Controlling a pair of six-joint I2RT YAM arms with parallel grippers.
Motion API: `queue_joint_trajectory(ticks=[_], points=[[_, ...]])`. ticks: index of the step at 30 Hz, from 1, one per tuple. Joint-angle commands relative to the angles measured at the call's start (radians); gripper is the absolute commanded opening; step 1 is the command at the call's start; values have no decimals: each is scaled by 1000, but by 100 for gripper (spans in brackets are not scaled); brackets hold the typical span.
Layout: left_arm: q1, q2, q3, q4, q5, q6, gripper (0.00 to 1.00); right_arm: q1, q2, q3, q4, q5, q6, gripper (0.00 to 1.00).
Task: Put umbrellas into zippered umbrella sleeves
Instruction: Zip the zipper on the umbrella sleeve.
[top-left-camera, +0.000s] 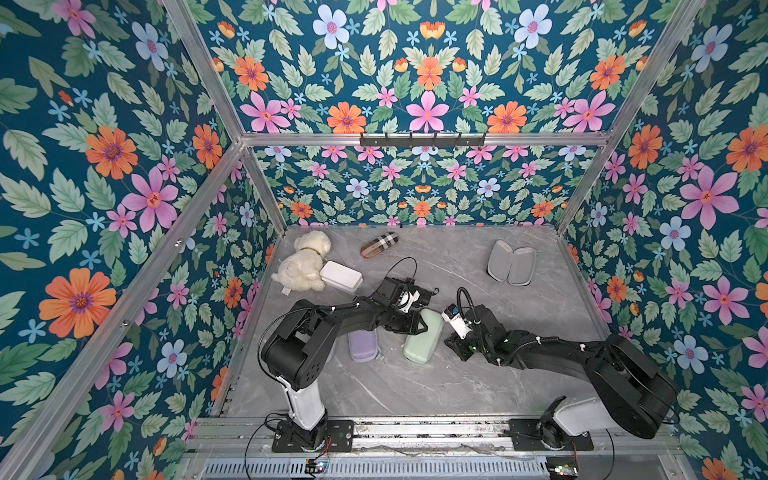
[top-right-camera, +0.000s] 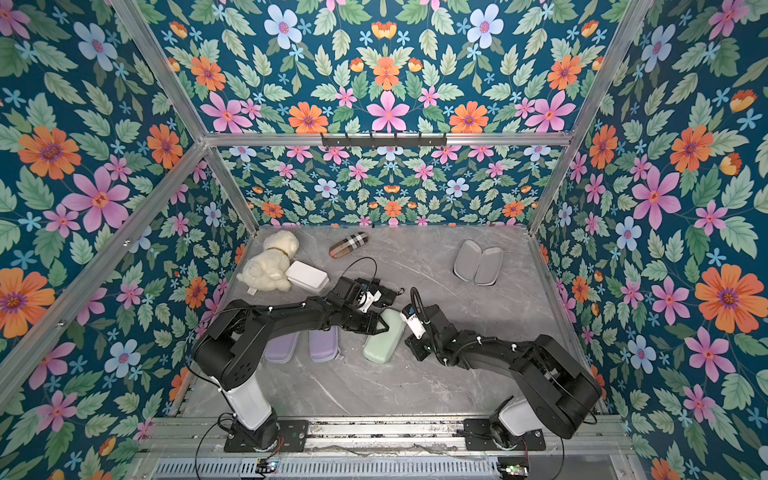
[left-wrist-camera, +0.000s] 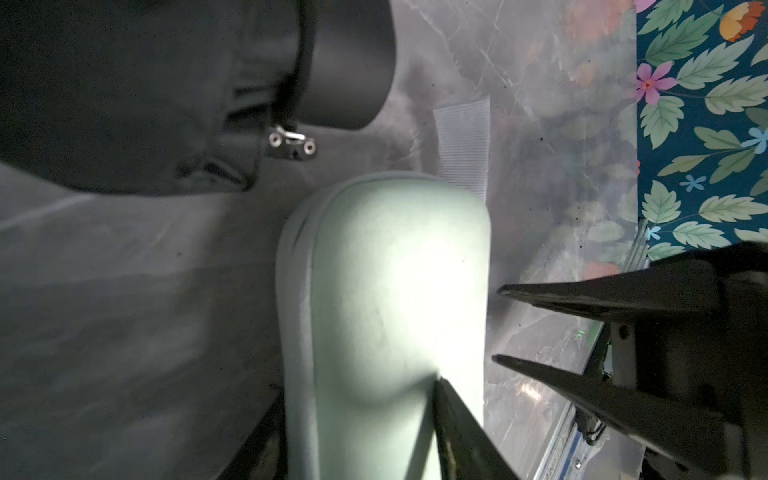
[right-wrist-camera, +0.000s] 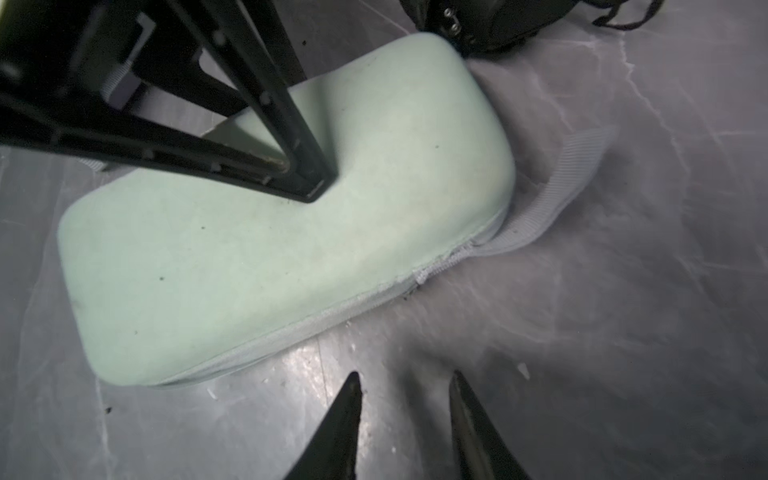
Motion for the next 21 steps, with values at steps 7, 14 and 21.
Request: queue_joint_trajectory(ticks=[7,14,21], points=[[12,63,25,-256,-203,184,38,4,90,-26,193,-7,-94,37],[14,89,34,-253,-173,206,35,7,156,-21,267,29,-123,36],[14,106,48,-247,-164,211,33,14,173,-25,320,34,-168,20]])
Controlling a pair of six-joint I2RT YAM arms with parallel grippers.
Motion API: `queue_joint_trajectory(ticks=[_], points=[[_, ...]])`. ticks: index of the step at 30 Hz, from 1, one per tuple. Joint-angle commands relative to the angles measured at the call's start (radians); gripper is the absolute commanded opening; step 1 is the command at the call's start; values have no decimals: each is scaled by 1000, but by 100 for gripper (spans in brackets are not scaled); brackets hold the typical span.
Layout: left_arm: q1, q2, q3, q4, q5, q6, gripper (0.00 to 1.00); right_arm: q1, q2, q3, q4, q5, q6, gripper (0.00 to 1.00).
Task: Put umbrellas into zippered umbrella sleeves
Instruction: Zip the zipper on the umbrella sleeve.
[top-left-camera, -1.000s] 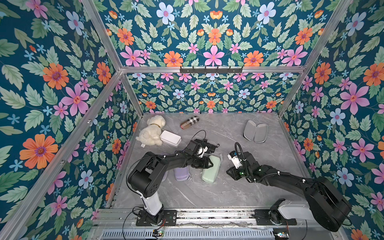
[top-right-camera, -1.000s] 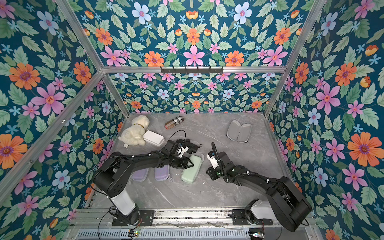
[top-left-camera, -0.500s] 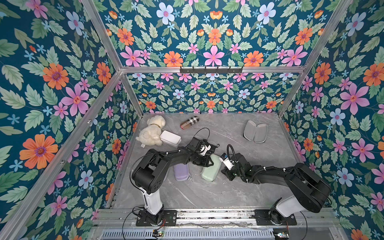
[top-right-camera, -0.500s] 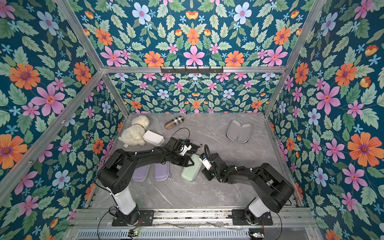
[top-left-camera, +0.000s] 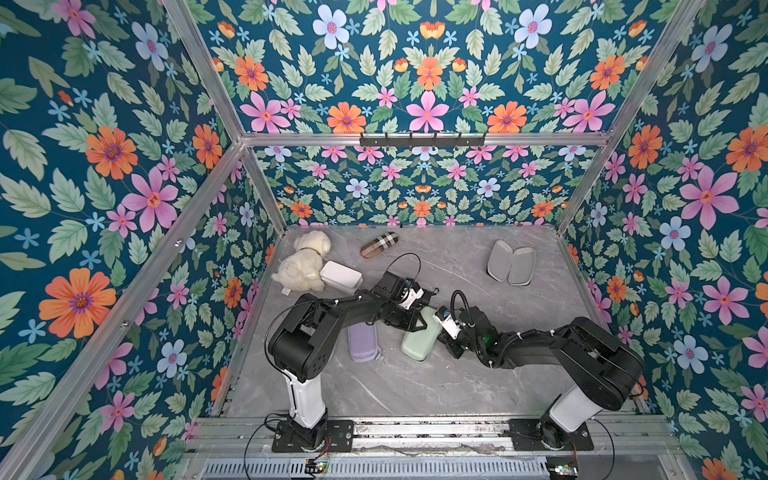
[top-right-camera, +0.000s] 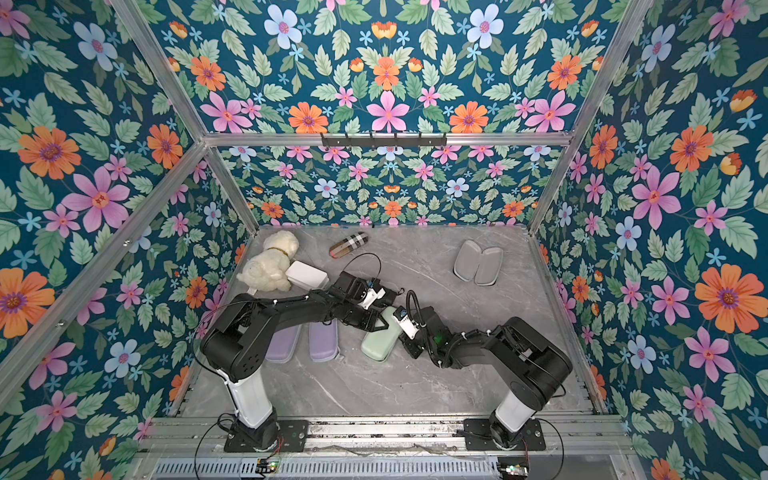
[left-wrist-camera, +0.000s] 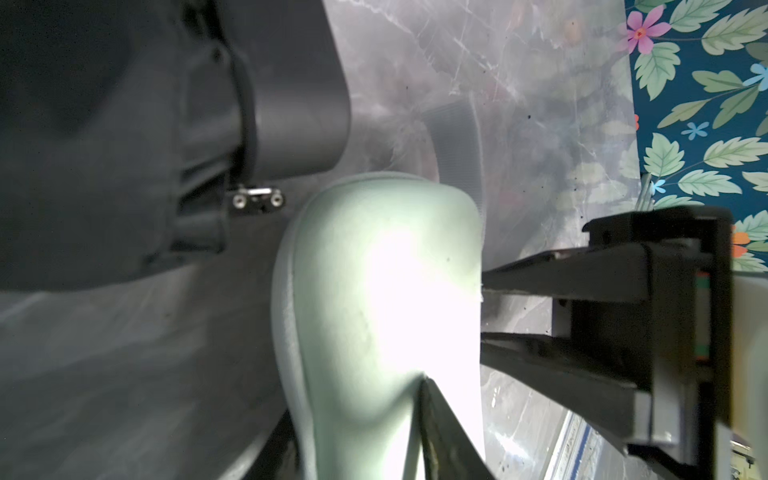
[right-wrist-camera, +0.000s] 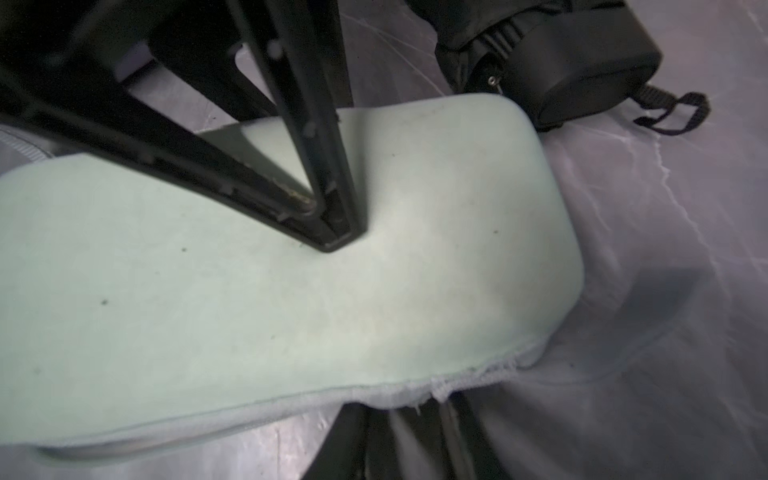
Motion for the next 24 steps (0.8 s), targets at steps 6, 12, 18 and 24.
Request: queue_joint_trajectory(ticks=[6,12,18,24], points=[[-6,30,-16,-175,-221,38,32,17,7,-35,49,29,-41,3],[1,12,-42,-144,-277,-51,21,82,-36,-34,-59,66,-40,0],[7,-37,-80,-109,-346,-151,14,203,-71,-32,-193,111,-3,0],[7,-102,-142,-59,-409,-258,9,326,-123,-2,-358,124,40,0]])
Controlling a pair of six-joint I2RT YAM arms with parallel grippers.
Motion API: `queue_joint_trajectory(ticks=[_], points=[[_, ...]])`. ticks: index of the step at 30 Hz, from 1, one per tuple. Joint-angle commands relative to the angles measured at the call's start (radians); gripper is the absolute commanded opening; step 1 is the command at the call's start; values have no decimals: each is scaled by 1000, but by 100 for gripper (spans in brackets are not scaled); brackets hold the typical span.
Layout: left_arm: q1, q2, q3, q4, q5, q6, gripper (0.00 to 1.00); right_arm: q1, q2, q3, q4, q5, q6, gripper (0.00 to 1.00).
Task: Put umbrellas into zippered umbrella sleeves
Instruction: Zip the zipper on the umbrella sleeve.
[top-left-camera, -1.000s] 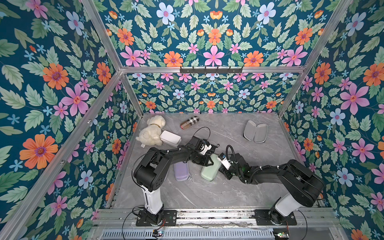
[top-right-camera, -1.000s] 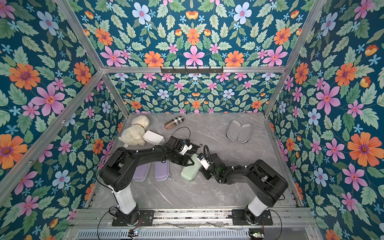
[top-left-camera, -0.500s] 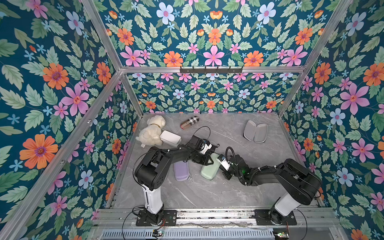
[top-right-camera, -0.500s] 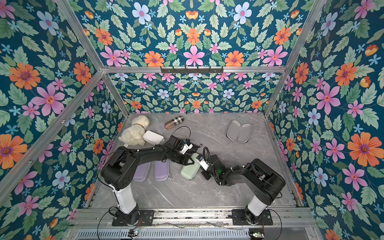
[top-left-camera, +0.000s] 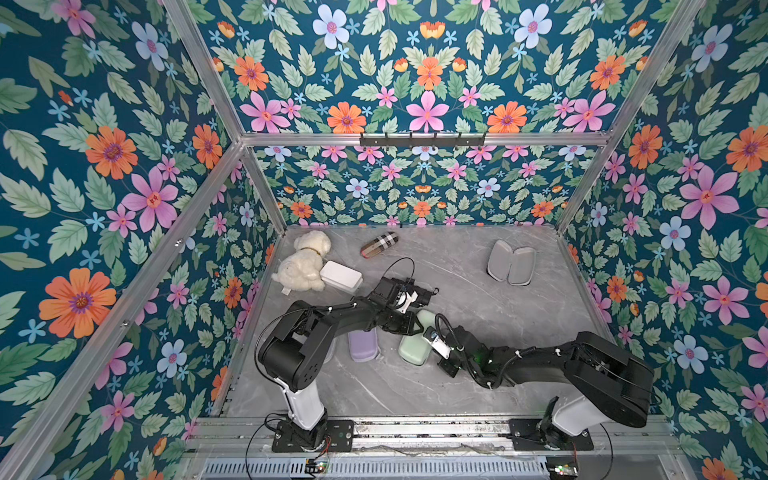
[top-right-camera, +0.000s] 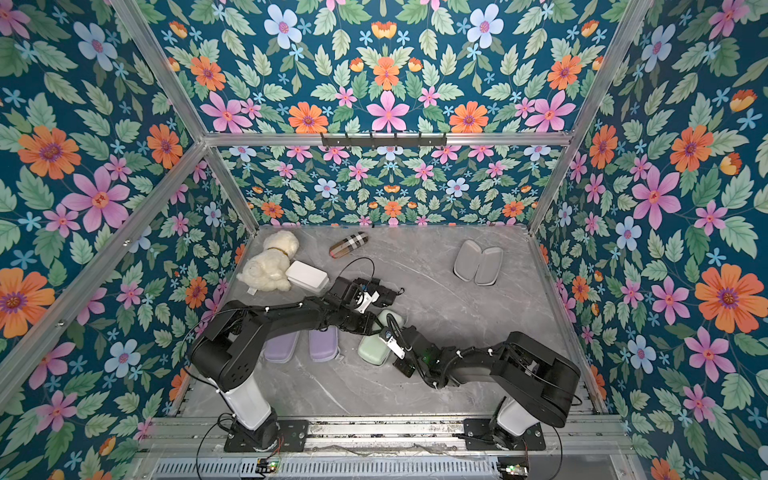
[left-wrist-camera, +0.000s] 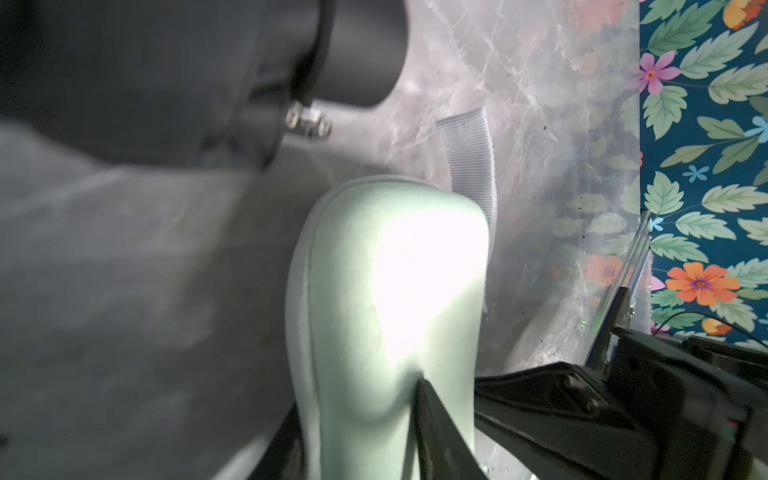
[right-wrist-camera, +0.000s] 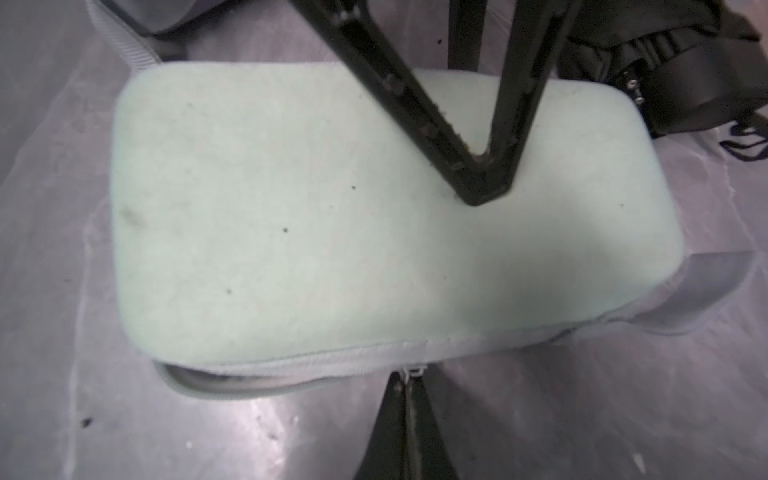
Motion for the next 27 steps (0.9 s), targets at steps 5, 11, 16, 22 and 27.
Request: queue_joint_trajectory(ticks=[5,11,16,22,27], points=[[7,-40,-109,11,-350,-228,6,107,-8,55,-269,-136,42,0],[7,-105,-222,172,-371,-366,4,116,-43,38,-278,-156,89,0],[2,-93,-189,122,-286,-254,8,-21,-172,-17,-251,-193,168,1],[4,0,-53,-108,-194,7,9,-139,-200,-29,-203,-186,137,29],[3,18,-9,-142,-142,53,9,-138,-87,-56,-16,-164,94,35]])
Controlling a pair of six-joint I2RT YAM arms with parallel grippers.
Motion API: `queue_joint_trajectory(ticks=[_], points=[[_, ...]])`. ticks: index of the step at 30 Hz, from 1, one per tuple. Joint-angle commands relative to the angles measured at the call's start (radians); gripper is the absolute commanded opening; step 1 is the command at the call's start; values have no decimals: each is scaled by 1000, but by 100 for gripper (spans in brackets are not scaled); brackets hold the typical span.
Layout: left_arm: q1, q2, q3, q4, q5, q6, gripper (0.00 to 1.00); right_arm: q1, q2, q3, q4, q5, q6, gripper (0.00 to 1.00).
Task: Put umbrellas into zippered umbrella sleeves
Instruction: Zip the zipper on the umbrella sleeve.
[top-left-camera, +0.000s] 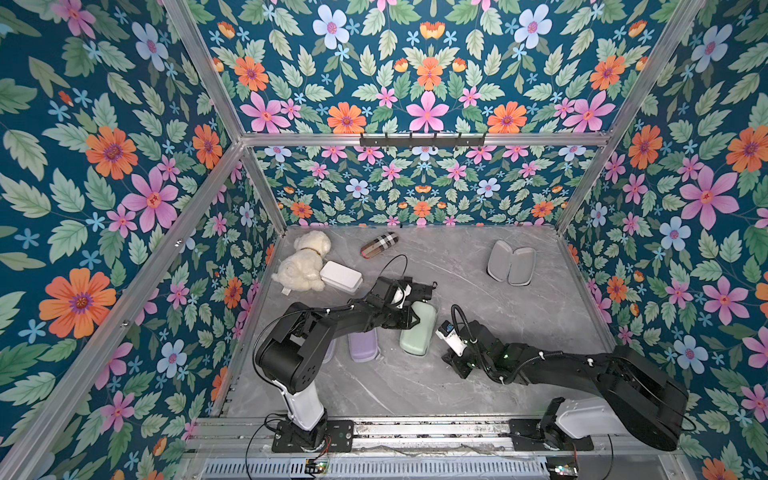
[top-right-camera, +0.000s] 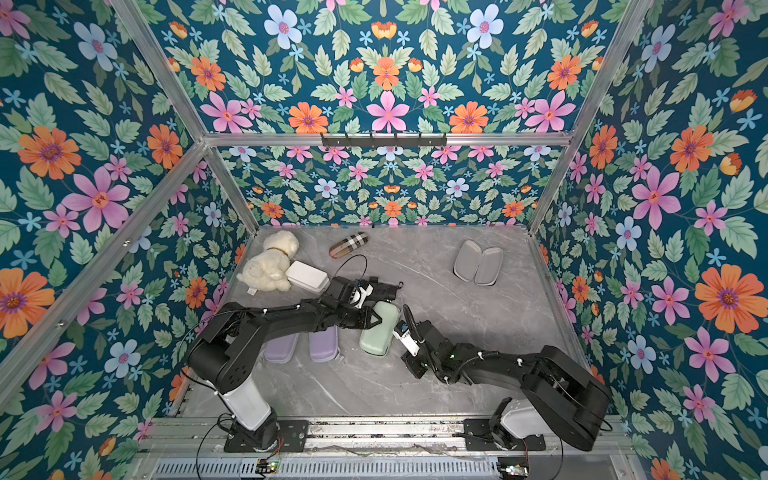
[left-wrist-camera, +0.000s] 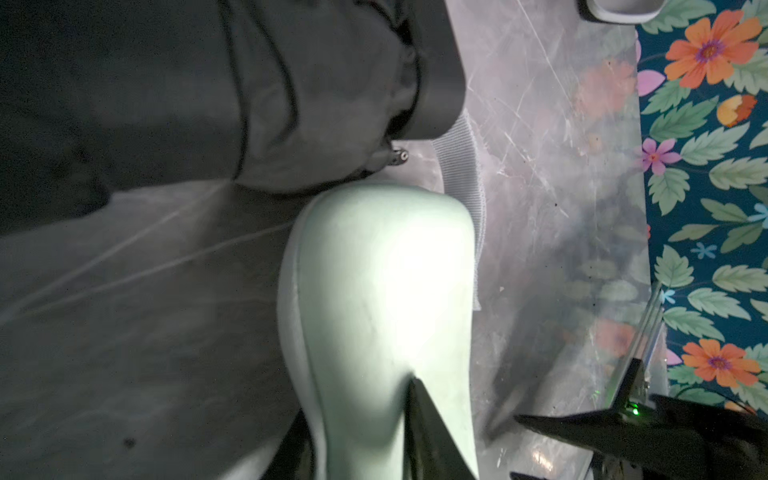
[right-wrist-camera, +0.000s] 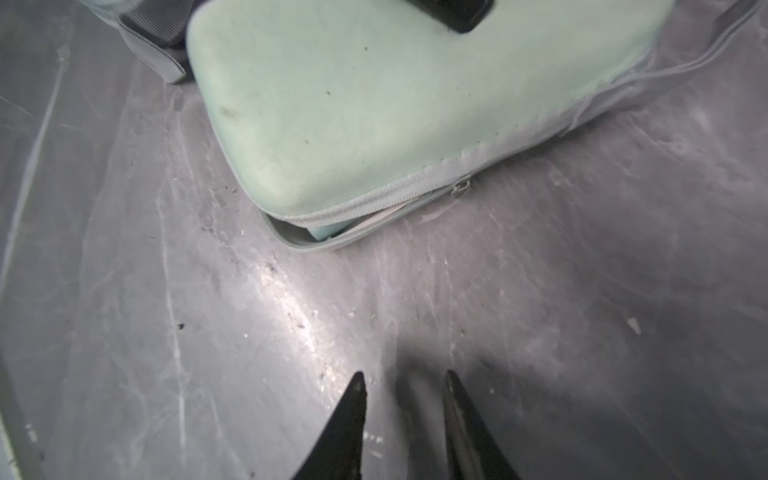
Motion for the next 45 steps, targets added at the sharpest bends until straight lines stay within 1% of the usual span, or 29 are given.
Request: queue_joint_trajectory(ticks=[1,3,7,12,15,18,22,25,27,32,39,42,44,45], points=[[-3,18,0,-251,-52,108,8,5,56,-14,167,30,-40,37],[-4,15,2,-251,-44,108,8,12,92,-21,249,47,-55,39],[-8,13,-7,-245,-45,105,9,14,177,-17,382,97,-87,40],[-12,18,-9,-238,-42,100,9,14,287,3,475,109,-132,38],[-15,26,-6,-228,-34,98,9,14,330,8,524,123,-164,32],[-24,37,1,-228,-25,100,8,13,350,8,559,130,-180,23],[-30,41,0,-231,-21,102,8,14,351,4,584,177,-179,10],[-31,37,-7,-238,-25,106,8,11,344,7,556,222,-165,2],[-31,29,-16,-244,-26,112,8,-3,337,6,529,239,-144,0],[-31,24,-36,-256,-31,127,6,-35,335,3,524,258,-121,0],[-32,32,-26,-246,-20,125,5,-61,348,69,479,282,-106,0],[-32,36,-21,-245,-26,119,5,-68,343,75,467,261,-115,0],[-32,40,-20,-244,-29,118,5,-68,339,82,428,248,-123,0],[-32,39,-20,-243,-44,110,4,-67,329,80,400,221,-136,0]])
